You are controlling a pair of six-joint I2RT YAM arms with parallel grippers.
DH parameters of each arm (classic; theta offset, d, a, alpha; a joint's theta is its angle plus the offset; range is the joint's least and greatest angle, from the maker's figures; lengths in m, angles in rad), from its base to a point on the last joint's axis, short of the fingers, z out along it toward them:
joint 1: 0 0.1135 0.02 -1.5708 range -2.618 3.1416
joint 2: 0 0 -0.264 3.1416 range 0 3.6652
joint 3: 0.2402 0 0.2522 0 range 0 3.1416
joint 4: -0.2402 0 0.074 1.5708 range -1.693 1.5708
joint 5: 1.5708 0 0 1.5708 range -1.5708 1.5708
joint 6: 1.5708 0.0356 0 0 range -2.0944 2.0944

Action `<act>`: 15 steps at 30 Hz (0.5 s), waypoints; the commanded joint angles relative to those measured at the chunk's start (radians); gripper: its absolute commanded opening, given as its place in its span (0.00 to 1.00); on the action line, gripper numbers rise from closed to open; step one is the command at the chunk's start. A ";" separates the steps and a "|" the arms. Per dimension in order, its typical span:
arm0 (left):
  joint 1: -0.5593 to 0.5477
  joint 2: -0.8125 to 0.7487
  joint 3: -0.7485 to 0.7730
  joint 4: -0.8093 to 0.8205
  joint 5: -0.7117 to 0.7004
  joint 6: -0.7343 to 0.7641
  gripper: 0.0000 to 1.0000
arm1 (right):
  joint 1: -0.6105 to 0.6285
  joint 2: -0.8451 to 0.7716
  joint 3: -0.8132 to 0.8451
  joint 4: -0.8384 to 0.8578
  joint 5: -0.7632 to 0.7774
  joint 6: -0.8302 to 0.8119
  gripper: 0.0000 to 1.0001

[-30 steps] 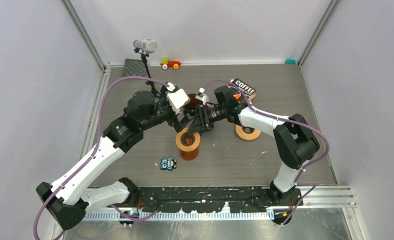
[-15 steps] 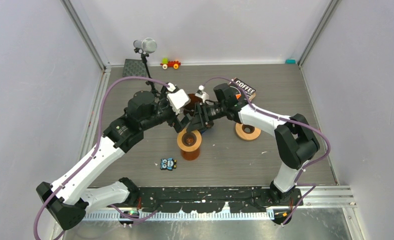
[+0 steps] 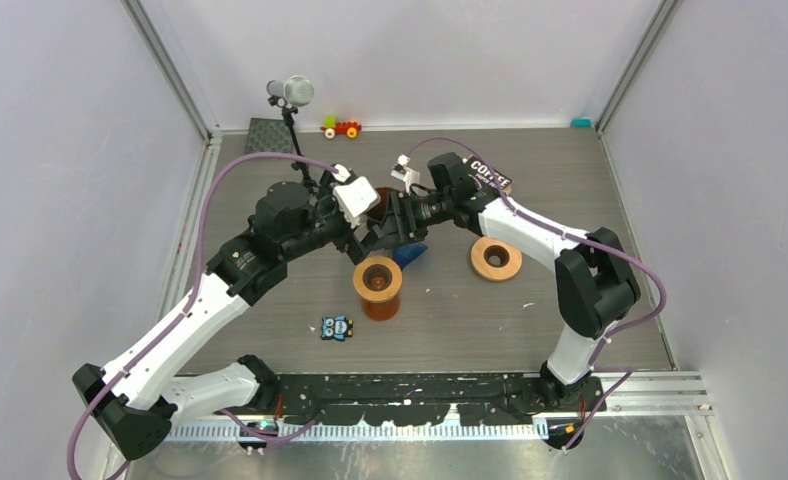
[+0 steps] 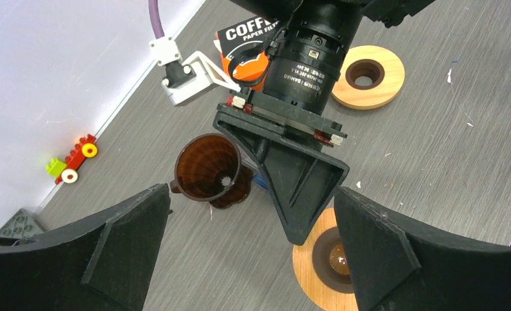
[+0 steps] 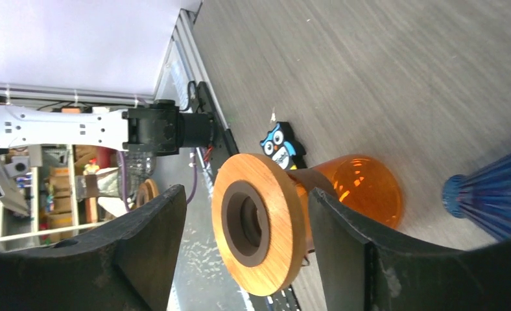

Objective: Place the coffee filter in the dripper
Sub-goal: Place the dripper holder onto the coffee server.

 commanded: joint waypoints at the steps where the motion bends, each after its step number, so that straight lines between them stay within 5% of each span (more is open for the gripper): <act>1: 0.006 -0.014 0.014 0.033 -0.027 -0.025 1.00 | -0.049 -0.062 0.058 -0.034 0.071 -0.083 0.75; 15: 0.023 0.025 0.024 0.025 -0.029 -0.126 1.00 | -0.220 -0.097 0.163 -0.332 0.213 -0.559 0.76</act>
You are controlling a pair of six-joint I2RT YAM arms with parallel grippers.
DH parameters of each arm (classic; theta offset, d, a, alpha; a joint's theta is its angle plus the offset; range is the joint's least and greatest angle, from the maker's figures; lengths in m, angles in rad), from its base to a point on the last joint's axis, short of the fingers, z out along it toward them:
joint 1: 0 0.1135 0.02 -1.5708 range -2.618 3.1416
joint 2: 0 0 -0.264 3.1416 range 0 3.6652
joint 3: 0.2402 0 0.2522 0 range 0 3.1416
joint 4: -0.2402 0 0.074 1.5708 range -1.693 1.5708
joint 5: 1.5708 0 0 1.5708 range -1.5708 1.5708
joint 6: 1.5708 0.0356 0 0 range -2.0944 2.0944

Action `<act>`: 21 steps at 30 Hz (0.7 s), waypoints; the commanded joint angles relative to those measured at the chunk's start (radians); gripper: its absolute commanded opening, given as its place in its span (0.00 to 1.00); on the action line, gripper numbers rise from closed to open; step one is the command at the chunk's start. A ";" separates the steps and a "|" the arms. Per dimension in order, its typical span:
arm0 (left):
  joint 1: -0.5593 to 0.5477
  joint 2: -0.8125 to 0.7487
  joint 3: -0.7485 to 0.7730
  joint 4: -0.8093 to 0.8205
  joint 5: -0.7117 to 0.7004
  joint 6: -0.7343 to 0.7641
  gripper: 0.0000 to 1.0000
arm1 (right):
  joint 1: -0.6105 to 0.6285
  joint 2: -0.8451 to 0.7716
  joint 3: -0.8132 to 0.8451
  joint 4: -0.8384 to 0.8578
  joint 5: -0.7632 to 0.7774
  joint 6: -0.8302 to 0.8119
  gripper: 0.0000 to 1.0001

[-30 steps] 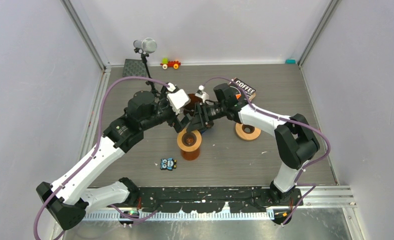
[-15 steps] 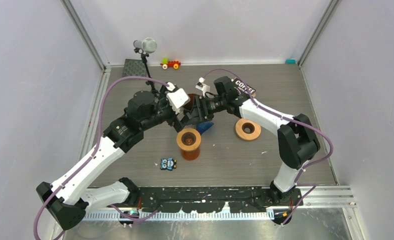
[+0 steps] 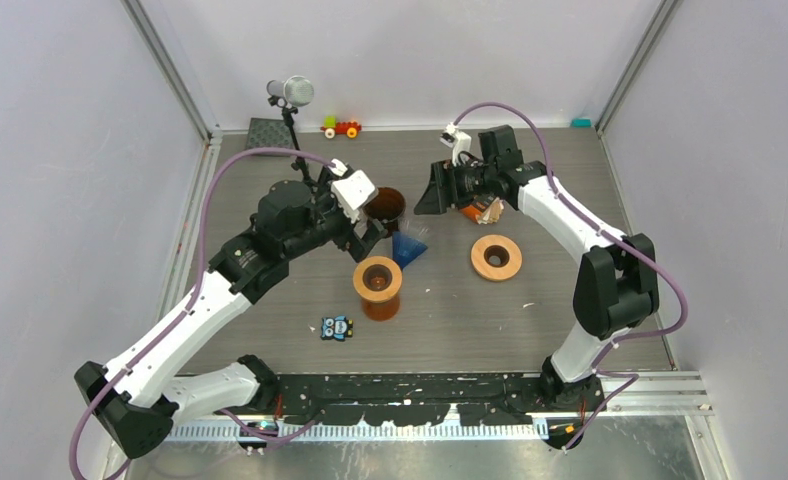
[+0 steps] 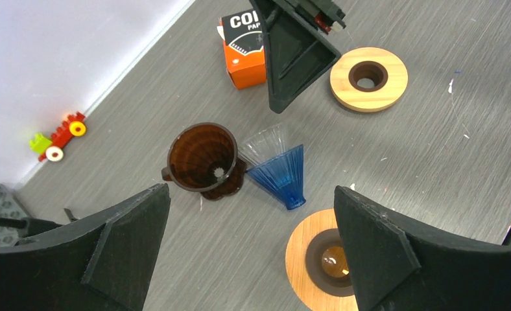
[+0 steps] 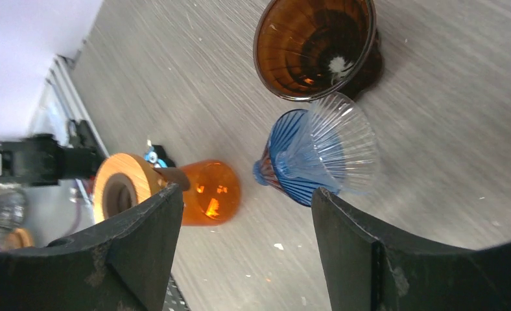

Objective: Place the coffee filter in the dripper
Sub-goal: Place the dripper holder onto the coffee server, then pick up the coffee dripper from the center of the board.

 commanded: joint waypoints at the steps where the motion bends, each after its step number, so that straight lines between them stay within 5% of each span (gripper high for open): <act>1: 0.021 0.021 0.024 0.023 0.022 -0.070 1.00 | 0.017 -0.034 0.077 -0.135 0.058 -0.243 0.76; 21: 0.057 0.005 -0.038 0.072 0.123 -0.089 1.00 | 0.014 0.291 0.320 -0.374 -0.017 -0.490 0.60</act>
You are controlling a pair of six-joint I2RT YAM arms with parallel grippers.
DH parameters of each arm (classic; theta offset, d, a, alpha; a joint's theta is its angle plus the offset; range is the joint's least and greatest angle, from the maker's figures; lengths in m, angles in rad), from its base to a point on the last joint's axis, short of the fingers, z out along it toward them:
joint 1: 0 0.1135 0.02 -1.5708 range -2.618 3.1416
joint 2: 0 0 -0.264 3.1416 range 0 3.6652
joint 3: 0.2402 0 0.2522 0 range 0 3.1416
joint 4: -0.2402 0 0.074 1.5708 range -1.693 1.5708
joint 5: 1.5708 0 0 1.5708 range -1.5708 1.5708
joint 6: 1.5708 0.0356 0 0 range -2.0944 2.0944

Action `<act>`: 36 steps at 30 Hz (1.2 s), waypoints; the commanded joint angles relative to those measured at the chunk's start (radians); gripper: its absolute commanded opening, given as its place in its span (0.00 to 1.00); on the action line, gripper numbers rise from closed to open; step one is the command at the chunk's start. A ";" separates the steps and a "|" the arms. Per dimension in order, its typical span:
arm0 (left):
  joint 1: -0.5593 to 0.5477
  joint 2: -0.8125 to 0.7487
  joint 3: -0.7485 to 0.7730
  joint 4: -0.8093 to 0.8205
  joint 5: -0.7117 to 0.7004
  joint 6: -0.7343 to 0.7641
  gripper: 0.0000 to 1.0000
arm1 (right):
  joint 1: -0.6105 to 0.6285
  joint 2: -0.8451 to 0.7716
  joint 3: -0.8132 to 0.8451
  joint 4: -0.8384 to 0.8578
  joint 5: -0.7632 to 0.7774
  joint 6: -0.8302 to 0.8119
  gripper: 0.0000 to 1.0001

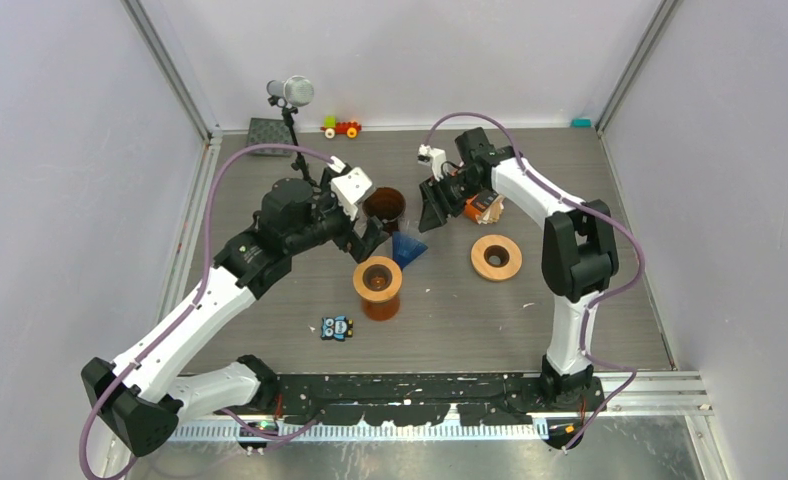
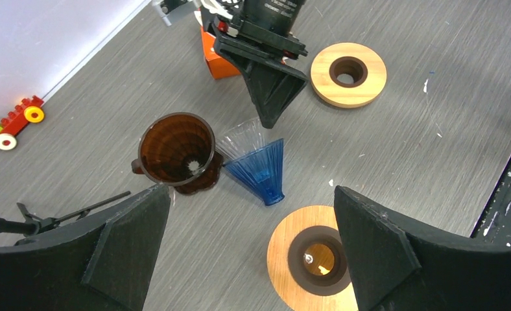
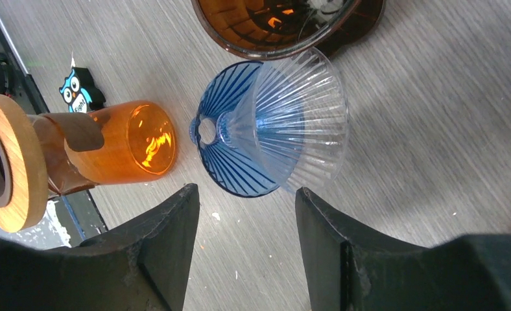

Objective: Place the coffee filter in the dripper
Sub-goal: Pick up the coffee dripper from the center of the board.

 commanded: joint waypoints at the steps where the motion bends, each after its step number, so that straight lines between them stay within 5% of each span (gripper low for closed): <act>1: 0.007 -0.025 -0.014 0.063 0.045 0.000 1.00 | -0.001 0.029 0.098 -0.039 -0.040 -0.054 0.60; 36: 0.015 -0.028 -0.032 0.078 0.057 0.017 1.00 | -0.001 0.167 0.157 -0.109 -0.113 -0.170 0.39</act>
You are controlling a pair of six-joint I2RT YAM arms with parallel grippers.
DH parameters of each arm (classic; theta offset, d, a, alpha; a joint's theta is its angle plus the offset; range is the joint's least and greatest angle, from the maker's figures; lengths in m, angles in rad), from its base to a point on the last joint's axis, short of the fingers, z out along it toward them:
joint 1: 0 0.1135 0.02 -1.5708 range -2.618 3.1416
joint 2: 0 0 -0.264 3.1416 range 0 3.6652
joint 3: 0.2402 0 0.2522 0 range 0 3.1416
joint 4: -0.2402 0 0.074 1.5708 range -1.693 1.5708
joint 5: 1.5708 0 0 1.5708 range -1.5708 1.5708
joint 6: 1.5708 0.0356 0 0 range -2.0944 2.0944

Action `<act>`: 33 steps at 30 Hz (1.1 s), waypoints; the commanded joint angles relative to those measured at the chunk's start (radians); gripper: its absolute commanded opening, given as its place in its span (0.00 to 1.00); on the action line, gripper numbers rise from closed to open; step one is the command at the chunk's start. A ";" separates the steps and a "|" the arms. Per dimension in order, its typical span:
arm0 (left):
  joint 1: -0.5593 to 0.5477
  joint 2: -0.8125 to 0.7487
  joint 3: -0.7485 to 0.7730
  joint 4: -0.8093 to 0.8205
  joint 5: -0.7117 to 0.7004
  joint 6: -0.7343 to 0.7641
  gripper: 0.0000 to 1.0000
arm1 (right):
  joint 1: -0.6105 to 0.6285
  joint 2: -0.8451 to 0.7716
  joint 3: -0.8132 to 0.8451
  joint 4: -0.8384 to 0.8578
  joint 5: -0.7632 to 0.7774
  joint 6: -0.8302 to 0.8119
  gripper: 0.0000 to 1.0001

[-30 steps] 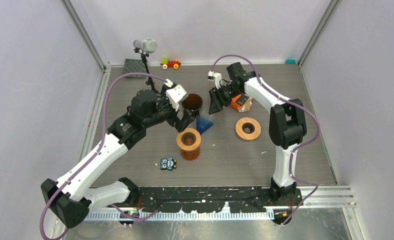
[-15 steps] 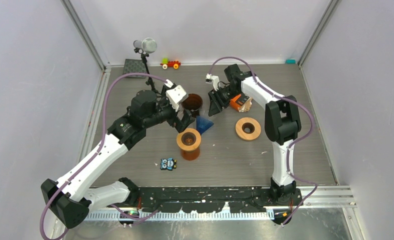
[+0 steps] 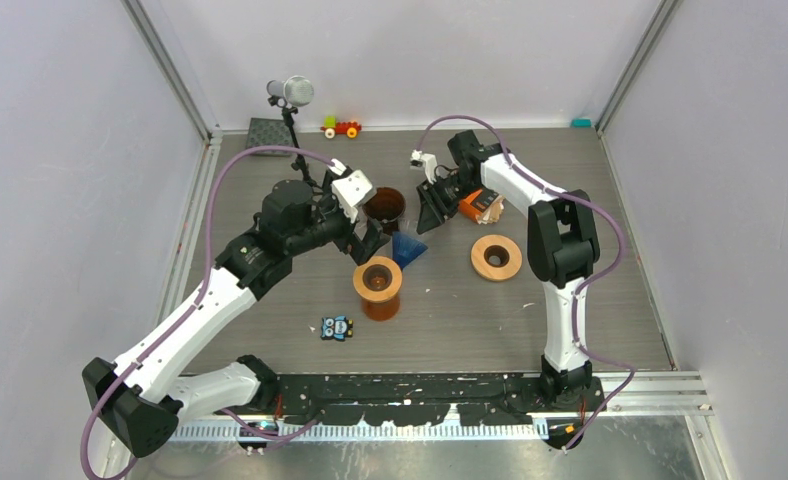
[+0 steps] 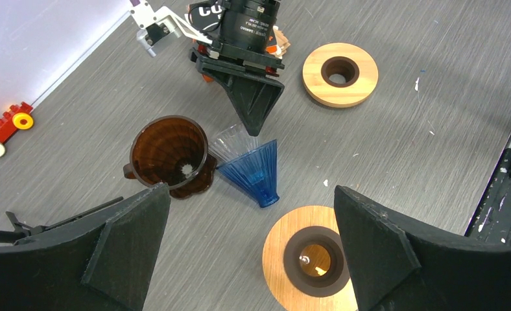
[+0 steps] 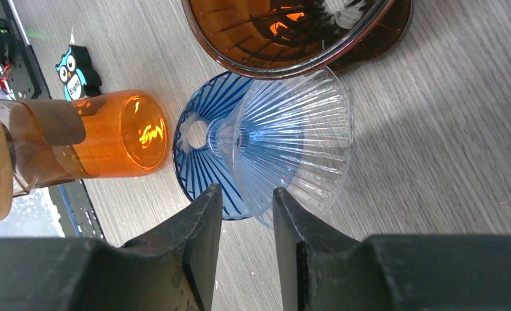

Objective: Place the coffee filter in the dripper
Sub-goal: Pick up the coffee dripper from the center of the board.

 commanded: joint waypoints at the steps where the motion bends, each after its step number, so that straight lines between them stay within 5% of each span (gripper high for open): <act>1: 0.009 -0.023 -0.004 0.049 0.014 0.015 1.00 | -0.001 0.002 0.020 -0.009 -0.026 -0.034 0.38; 14: 0.010 -0.023 -0.005 0.046 0.017 0.020 1.00 | -0.032 -0.023 0.007 -0.029 -0.032 -0.049 0.14; 33: 0.010 -0.011 0.008 0.038 -0.006 0.021 1.00 | -0.154 -0.181 -0.065 -0.099 0.040 -0.114 0.01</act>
